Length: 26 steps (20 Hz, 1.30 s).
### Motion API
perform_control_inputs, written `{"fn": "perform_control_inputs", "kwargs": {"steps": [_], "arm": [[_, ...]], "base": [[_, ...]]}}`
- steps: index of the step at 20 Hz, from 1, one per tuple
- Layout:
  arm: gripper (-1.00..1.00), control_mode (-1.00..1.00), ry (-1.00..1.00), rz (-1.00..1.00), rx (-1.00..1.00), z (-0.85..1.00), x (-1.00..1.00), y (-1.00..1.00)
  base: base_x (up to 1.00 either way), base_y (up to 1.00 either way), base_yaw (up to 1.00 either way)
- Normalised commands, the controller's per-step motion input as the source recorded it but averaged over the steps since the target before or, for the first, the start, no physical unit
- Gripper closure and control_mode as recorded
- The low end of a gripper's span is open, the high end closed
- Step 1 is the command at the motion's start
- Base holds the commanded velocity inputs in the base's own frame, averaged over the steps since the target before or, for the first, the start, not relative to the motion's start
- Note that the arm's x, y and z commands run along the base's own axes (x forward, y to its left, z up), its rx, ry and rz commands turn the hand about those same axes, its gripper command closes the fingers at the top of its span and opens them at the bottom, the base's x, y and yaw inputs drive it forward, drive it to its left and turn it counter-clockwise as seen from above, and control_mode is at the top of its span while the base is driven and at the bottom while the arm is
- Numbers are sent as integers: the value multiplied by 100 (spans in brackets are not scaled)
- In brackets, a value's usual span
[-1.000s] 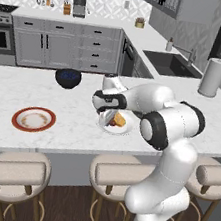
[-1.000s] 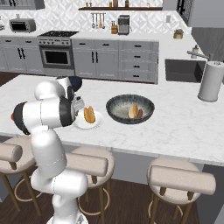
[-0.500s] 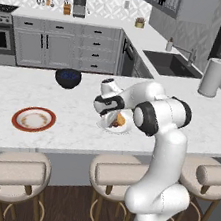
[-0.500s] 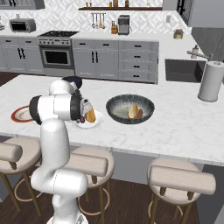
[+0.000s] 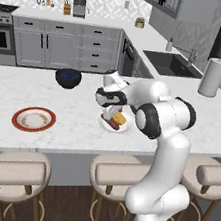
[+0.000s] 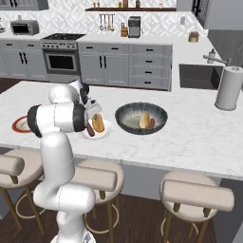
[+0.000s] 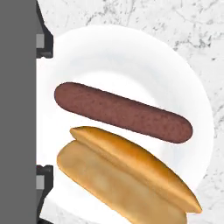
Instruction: Place one bun and one sausage from the bowl on each plate.
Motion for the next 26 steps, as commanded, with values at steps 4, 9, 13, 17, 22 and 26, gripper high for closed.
{"fn": "perform_control_inputs", "kwargs": {"steps": [4, 9, 13, 17, 22, 26], "arm": [[-100, -100, -32, -36, 0, 77, -26, -99], [-100, -100, -9, -41, 0, 78, 5, -100], [-100, -100, 0, -49, 1, 46, 42, -100], [-100, -100, 0, -47, 1, -27, 60, -100], [-100, -100, -5, -17, -5, -59, 71, -66], [-100, -100, -9, -3, 0, -22, 71, -9]], "base": [[0, 0, 0], [0, 0, 0], [0, 0, 0], [0, 0, 0], [0, 0, 0], [0, 0, 0]]}}
